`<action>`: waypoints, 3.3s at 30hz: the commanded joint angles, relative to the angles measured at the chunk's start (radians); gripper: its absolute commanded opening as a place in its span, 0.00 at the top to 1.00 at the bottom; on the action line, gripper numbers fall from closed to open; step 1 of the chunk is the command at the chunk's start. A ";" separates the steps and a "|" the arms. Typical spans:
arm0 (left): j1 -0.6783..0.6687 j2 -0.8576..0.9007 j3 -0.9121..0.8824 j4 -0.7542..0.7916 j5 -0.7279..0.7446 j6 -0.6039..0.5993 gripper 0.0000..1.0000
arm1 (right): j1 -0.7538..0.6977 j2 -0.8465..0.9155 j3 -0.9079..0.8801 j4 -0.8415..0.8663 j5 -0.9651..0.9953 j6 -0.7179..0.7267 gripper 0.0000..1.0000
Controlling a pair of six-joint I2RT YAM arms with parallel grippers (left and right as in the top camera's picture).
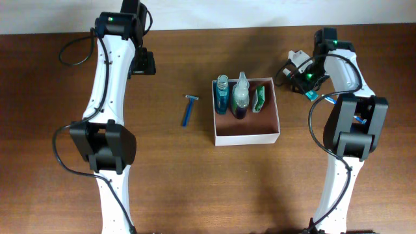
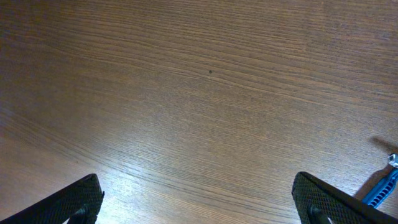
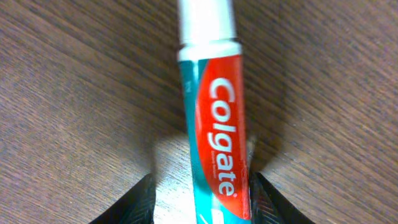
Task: Pack container
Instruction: 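Lower the right gripper and grasp the toothpaste tube's middle, then lift the toothpaste tube and carry it over the pink box, then lower the tube flat into the box front and open right gripper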
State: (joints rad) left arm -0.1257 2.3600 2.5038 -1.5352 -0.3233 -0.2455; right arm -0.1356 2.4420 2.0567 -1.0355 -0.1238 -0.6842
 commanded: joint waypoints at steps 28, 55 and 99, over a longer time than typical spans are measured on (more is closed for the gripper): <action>0.004 -0.010 -0.002 0.017 -0.014 0.012 0.00 | 0.005 0.023 -0.037 0.037 0.065 0.141 0.78; 0.004 -0.010 -0.002 0.024 -0.014 0.012 0.00 | 0.026 0.019 0.496 -0.456 -0.064 0.417 0.84; 0.004 -0.010 -0.002 0.013 -0.010 0.012 0.00 | 0.246 -0.213 0.294 -0.664 -0.134 0.674 0.82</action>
State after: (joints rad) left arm -0.1257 2.3600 2.5038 -1.5196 -0.3229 -0.2455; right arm 0.1020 2.2673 2.3863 -1.6928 -0.2527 -0.0189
